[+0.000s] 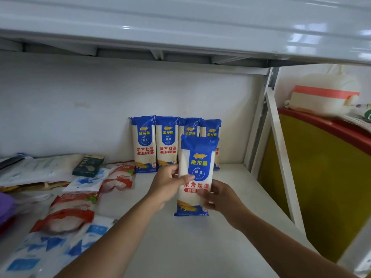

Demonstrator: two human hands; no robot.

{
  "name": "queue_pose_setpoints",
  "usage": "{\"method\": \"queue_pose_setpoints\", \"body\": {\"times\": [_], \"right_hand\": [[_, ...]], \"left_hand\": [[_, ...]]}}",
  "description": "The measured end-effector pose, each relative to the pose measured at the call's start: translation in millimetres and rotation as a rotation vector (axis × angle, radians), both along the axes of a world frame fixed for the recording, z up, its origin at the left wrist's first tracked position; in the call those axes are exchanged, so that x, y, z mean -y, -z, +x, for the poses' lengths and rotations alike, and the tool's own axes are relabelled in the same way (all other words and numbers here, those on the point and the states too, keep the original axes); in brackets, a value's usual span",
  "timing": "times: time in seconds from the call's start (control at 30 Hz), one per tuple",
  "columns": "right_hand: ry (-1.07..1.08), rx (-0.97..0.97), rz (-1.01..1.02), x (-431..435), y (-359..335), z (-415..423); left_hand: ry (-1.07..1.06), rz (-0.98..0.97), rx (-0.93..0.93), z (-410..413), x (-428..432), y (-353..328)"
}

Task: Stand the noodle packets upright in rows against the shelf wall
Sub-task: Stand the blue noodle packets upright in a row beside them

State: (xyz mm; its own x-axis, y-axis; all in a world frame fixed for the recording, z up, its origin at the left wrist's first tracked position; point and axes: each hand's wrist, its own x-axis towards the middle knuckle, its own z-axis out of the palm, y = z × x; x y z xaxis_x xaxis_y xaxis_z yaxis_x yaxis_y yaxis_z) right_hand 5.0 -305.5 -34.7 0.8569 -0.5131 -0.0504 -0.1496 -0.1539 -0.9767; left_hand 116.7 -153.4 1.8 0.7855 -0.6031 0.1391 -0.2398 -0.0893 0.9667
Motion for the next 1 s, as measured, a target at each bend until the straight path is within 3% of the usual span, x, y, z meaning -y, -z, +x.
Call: {"method": "queue_pose_setpoints", "body": {"times": [0.1,0.27,0.43,0.67,1.0], "right_hand": [[0.087,0.073,-0.015,18.5,-10.0,7.5],[0.244,0.230,-0.015,81.8,-27.7,33.5],[0.374,0.367,0.108,153.3,-25.6,61.3],[0.455,0.237,0.003,228.2,12.0,82.4],[0.424,0.244,0.008,240.4,21.6,104.3]], "left_hand": [[0.002,-0.076,-0.037,2.6,12.5,-1.2],[0.176,0.240,0.145,34.6,8.1,15.1],[0.137,0.388,0.263,60.4,-7.3,37.8],[0.034,0.487,0.309,83.7,-21.0,42.1],[0.056,0.545,0.385,79.1,-14.0,49.3]]}}
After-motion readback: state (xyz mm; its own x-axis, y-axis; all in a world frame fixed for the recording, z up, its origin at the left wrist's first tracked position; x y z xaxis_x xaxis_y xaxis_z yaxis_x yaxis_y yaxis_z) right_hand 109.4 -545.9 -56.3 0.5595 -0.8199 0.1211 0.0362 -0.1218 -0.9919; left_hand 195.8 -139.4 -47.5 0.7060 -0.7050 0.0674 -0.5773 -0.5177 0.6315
